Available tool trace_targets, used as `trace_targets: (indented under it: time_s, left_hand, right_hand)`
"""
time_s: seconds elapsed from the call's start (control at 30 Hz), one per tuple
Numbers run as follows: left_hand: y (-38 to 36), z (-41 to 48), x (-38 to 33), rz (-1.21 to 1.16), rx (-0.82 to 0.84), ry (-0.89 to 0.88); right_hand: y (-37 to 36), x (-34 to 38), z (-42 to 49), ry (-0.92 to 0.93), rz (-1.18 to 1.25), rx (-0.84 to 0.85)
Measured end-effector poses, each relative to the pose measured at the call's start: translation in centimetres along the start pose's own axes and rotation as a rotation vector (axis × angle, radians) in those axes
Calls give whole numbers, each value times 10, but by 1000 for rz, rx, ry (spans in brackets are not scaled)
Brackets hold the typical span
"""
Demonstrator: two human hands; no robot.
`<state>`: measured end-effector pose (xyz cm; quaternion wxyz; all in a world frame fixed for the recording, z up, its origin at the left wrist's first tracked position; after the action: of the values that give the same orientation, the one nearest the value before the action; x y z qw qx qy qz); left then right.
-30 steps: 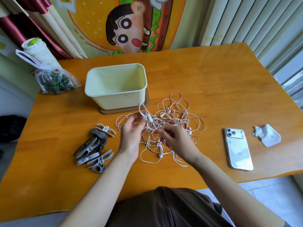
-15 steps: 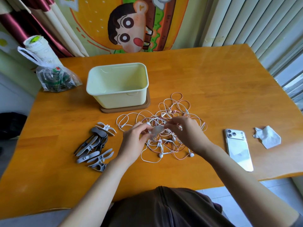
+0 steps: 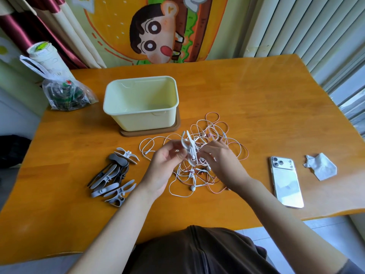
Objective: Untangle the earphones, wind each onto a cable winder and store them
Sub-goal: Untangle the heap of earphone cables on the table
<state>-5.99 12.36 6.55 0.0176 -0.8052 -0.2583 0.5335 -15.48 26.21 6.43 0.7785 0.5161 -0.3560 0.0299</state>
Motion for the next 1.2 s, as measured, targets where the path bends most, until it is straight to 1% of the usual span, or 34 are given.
trace_targets:
  time_s: [0.1, 0.3, 0.5, 0.6, 0.73, 0.8, 0.9, 0.97, 1.03, 1.13, 1.2]
  left_hand:
    - [1, 5, -1, -190, -39, 13]
    - [3, 7, 5, -390, -141, 66]
    - [2, 7, 2, -532, -159, 76]
    - [-2, 5, -2, -629, -117, 89]
    - [-2, 4, -6, -640, -88, 143]
    - [0, 5, -7, -609, -107, 142]
    - [1, 7, -5, -568, -170, 115]
    - [1, 9, -1, -477, -231, 89]
    - [3, 9, 3, -277, -314, 1]
    - [7, 8, 7, 232, -413, -215]
    - [11, 11, 11, 445, -438, -252]
  right_hand:
    - [-11, 6, -7, 32, -18, 27]
    - [-18, 18, -8, 85, 1, 13]
    - [-15, 25, -6, 22, 156, 77]
    - [-13, 28, -5, -32, 237, 115]
    - [-10, 27, -2, -95, 265, 105]
    - [-9, 27, -3, -86, 270, 88]
    - [-9, 32, -4, -14, 235, 84]
    - [-9, 35, -4, 33, 222, 84]
    - [-9, 37, -4, 47, 237, 88]
    - [-7, 38, -4, 10, 282, 106]
    - [-6, 37, -5, -42, 355, 126]
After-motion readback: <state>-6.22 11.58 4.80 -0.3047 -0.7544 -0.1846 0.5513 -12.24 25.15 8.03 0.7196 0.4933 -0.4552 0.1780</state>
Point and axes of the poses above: each hand's wrist, its own z-axis towards the middle knuckle, its own y-axis out of the back of the hand, x = y × z, the point moved 1 cm from there along z, towards the middle knuckle, and after that the axes turned 14 degrees about y, right-handed, at the moved point
